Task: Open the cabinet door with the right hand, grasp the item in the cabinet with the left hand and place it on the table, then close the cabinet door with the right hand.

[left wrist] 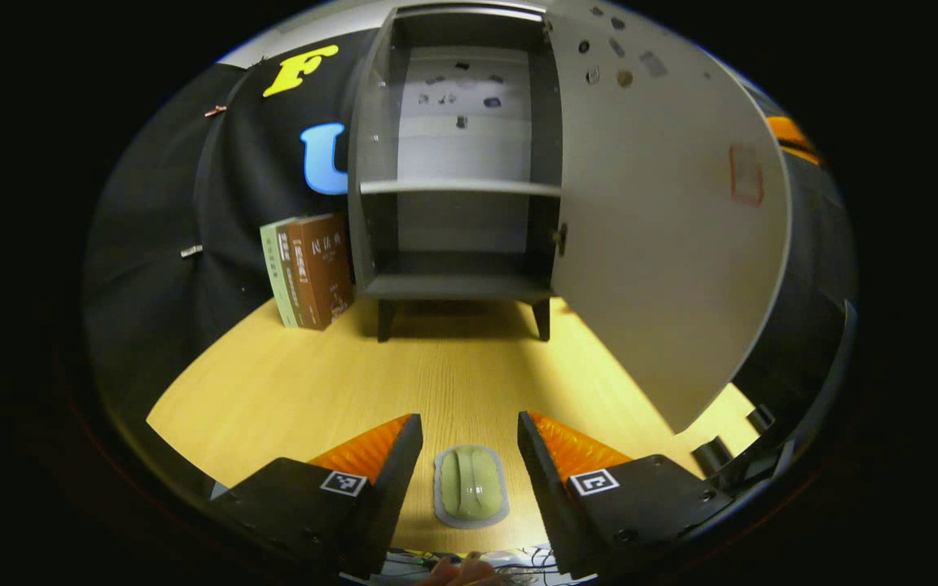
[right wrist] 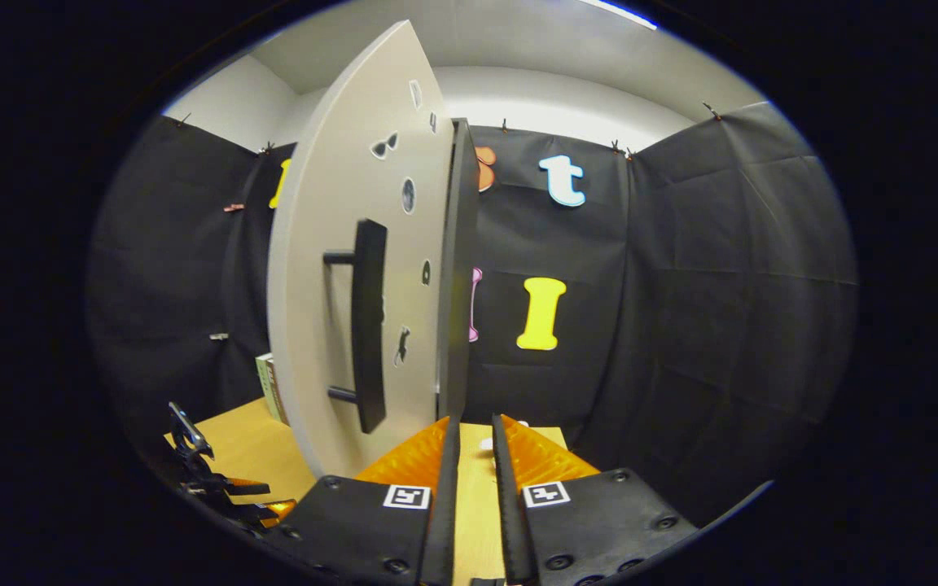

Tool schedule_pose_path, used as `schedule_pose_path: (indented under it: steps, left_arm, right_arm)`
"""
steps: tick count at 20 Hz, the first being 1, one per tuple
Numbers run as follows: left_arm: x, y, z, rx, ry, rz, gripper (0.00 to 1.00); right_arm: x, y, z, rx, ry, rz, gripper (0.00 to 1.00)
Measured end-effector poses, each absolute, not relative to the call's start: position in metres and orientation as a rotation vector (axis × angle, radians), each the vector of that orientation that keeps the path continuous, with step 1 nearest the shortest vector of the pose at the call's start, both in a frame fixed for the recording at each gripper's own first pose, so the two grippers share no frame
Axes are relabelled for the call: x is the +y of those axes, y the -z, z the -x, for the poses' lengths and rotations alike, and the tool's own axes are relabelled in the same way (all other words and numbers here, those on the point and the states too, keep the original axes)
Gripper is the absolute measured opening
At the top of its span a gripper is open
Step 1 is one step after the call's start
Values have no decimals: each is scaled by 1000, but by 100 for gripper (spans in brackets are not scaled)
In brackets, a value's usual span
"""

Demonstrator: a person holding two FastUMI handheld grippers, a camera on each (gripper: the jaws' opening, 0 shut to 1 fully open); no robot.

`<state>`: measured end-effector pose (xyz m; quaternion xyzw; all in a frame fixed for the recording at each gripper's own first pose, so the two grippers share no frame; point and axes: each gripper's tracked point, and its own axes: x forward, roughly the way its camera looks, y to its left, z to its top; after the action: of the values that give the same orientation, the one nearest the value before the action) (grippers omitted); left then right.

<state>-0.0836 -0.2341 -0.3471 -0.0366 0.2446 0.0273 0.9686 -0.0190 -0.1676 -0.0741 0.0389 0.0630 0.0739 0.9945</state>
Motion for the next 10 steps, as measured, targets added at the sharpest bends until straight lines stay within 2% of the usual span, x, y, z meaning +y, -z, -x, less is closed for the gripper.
schedule_pose_path:
  steps: [1, 3, 5, 7, 10]
  left_arm:
    - [-228, 320, 88, 462, -63, 70, 75]
    - [-215, 267, 96, 392, -82, 51, 75]
    - [-209, 215, 101, 325, -89, 34, 75]
    - [-209, 170, 110, 270, -90, 68, 76]
    - [-210, 108, 116, 179, -79, 94, 75]
  right_arm:
    - [-163, 68, 20, 113, -172, -92, 33]
    - [-155, 58, 28, 100, -219, -121, 32]
    - [-147, 49, 35, 92, -260, -151, 39]
    - [-138, 39, 43, 60, -300, -148, 41]
    - [-127, 30, 39, 9, -354, -126, 57]
